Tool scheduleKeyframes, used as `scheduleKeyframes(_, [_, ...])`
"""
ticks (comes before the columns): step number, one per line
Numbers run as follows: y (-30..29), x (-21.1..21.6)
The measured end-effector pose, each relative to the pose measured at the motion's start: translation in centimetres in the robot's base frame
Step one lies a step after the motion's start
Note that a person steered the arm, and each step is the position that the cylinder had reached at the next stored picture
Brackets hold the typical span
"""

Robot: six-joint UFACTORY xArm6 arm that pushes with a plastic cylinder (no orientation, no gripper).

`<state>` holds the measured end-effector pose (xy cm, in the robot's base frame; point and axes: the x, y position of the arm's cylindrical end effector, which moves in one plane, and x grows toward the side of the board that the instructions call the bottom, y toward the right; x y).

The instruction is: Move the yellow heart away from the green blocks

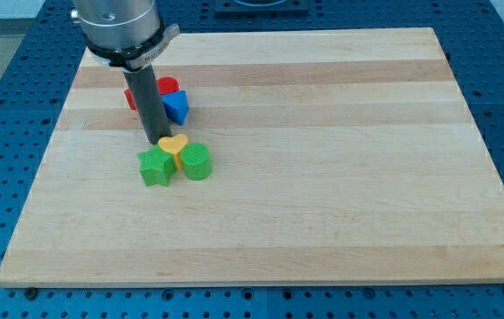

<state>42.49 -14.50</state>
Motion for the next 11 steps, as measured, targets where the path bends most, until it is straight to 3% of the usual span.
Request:
scheduleKeyframes(1, [-0.4,-1.4])
scheduleKeyframes(2, [-5.4,-1.2])
scheduleKeyframes(3, [-8.1,2.0])
scheduleKeyframes(7, [5.4,3.9])
scheduleKeyframes(9, [10.9,2.4])
scheduleKeyframes(11, [3.5,4.7])
